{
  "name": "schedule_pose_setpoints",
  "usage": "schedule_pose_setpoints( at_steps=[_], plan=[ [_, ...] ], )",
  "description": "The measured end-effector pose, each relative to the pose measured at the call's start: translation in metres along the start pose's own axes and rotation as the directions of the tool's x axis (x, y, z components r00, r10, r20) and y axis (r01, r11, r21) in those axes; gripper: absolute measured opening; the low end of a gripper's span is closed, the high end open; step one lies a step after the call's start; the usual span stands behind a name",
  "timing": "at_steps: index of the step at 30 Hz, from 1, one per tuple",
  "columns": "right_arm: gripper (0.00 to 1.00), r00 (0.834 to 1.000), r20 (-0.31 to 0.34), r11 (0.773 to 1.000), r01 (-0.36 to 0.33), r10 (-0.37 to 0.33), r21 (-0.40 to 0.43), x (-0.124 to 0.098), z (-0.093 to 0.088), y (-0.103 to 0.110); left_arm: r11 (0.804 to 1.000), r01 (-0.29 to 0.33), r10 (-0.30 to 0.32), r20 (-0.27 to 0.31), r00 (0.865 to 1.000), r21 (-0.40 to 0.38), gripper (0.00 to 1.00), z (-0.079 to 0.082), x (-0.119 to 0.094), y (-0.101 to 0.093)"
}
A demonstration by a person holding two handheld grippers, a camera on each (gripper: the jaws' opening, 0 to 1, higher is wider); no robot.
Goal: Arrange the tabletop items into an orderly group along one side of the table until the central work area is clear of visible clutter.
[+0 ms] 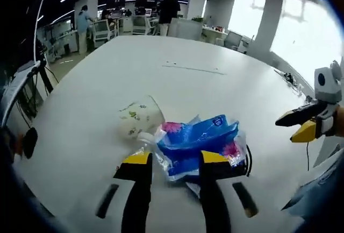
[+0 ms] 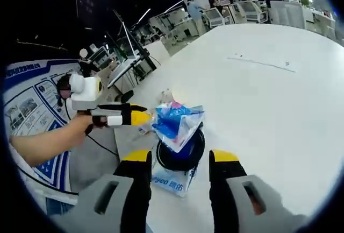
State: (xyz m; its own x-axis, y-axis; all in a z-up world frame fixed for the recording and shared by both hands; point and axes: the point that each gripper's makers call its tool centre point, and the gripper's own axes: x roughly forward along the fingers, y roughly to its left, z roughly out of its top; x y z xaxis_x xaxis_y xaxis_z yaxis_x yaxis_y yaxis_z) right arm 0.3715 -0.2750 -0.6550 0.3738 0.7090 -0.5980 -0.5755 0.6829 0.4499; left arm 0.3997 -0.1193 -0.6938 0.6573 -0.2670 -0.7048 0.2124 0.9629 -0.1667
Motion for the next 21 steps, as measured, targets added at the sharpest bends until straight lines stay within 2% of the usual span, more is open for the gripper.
schedule_pose_setpoints(
  at_steps=[7,9,10,14,19,21],
  plan=[
    [0.33,1.000,-0.030,1.000,0.007,-0.007,-0.004,0.029,0.002,0.001,1.000,0.009,-0.009,-0.020,1.000,-0.002,0.28,-0.004,0.006,0.005],
    [0.32,0.998,-0.068,1.000,0.014,-0.015,-0.024,0.038,-0.007,-0.004,1.000,0.017,-0.017,-0.012,1.000,-0.006,0.26,-0.004,0.007,0.006],
    [0.33,0.995,-0.094,0.999,0.040,-0.039,0.005,0.042,-0.013,-0.011,1.000,0.021,-0.021,-0.007,1.000,-0.009,0.25,-0.003,0.008,0.005],
    [0.33,0.996,-0.061,0.996,0.067,-0.063,0.063,0.048,-0.004,-0.017,0.999,0.038,-0.038,-0.008,0.999,0.003,0.23,-0.003,0.013,0.004],
    [0.32,0.995,-0.080,0.997,0.068,-0.065,0.033,0.064,0.000,-0.015,0.999,0.039,-0.039,-0.008,0.999,0.003,0.16,-0.002,0.018,0.006],
    [0.32,0.993,-0.097,0.997,0.068,-0.065,0.026,0.071,-0.003,-0.014,0.999,0.045,-0.045,0.004,0.999,-0.016,0.17,-0.001,0.020,0.006]
  ],
)
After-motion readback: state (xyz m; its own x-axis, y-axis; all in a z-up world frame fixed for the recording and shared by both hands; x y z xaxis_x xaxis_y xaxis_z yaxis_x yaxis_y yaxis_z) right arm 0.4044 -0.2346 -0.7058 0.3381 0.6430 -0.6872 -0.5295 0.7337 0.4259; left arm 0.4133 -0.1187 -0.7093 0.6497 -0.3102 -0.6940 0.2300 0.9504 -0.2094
